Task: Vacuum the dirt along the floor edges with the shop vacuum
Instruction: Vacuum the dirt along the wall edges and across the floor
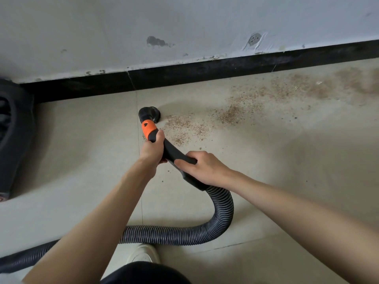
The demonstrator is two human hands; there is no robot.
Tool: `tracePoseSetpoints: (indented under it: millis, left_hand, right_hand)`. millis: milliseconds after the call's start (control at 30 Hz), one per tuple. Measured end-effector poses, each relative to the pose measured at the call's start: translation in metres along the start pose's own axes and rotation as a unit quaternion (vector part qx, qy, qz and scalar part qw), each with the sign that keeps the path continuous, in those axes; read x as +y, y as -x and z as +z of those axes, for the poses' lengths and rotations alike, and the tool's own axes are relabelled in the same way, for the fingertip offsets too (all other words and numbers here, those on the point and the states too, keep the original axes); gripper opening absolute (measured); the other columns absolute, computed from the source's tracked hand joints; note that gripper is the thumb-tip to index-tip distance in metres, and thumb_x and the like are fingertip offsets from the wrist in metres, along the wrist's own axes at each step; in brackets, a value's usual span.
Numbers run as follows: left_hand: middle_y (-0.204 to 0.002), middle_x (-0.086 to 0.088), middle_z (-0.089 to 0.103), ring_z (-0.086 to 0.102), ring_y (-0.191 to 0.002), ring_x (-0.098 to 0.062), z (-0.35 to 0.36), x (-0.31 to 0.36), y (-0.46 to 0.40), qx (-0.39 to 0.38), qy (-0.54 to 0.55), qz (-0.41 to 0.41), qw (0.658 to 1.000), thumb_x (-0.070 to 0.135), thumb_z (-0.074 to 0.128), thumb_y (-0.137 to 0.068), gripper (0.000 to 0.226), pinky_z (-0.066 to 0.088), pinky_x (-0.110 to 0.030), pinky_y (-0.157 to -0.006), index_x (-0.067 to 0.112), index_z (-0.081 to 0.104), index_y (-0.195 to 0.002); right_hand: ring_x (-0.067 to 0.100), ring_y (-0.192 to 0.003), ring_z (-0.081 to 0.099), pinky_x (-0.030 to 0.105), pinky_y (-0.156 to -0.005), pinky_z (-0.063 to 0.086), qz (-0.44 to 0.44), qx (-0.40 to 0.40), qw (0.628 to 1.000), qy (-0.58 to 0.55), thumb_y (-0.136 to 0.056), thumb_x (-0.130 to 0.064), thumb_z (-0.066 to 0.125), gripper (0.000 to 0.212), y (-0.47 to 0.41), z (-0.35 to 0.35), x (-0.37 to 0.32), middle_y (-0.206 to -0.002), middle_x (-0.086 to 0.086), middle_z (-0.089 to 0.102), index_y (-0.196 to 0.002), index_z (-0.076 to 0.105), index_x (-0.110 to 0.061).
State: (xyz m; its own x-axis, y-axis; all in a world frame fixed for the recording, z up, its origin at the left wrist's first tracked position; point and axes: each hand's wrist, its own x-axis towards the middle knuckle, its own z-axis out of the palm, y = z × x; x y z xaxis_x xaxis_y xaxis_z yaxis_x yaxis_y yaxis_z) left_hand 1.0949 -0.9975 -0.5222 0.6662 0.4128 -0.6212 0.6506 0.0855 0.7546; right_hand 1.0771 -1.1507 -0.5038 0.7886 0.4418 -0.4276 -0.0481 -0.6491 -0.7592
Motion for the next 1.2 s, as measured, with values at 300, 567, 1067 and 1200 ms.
tracePoseSetpoints:
  millis: [300,567,1067,1200]
  left_hand:
    - [-0.082,-0.008,0.054,0.056,-0.073,-0.019,0.026,-0.013,0.025,-0.061,-0.028,0.016,0.998,0.038,0.042,-0.098,0.031,0.053,-0.038,-0.077,0.009,0.048,-0.088]
    - [-0.078,-0.006,0.053,0.055,-0.072,-0.020,0.033,-0.008,0.027,-0.042,-0.050,0.024,0.998,0.036,0.042,-0.097,0.030,0.050,-0.029,-0.065,0.010,0.046,-0.083]
    - [-0.080,-0.007,0.052,0.053,-0.072,-0.021,0.101,0.008,0.021,-0.167,-0.141,0.050,0.974,0.037,0.032,-0.101,0.033,0.049,-0.035,-0.068,0.010,0.044,-0.087]
    - [-0.082,-0.007,0.052,0.055,-0.077,-0.022,0.109,0.008,0.019,-0.179,-0.116,0.025,0.977,0.036,0.031,-0.101,0.032,0.051,-0.038,-0.080,0.011,0.043,-0.085]
  right_hand:
    - [0.019,-0.072,0.065,0.039,-0.072,0.053,0.041,0.050,0.998,0.020,-0.087,-0.058,0.051,0.044,0.032,0.007,0.029,-0.076,-0.001,0.070,-0.083,0.060,-0.014]
    - [0.019,-0.071,0.065,0.039,-0.071,0.052,0.047,0.053,0.997,-0.012,-0.088,-0.054,0.053,0.043,0.035,0.004,0.026,-0.075,-0.001,0.070,-0.082,0.059,-0.011]
    - [0.024,-0.074,0.064,0.040,-0.071,0.052,0.114,0.135,0.984,-0.012,-0.087,-0.057,0.050,0.042,0.048,-0.029,0.058,-0.077,0.002,0.068,-0.083,0.058,-0.015]
    - [0.024,-0.074,0.064,0.041,-0.073,0.052,0.116,0.148,0.982,-0.016,-0.086,-0.056,0.049,0.043,0.051,-0.031,0.059,-0.077,0.003,0.068,-0.081,0.059,-0.014]
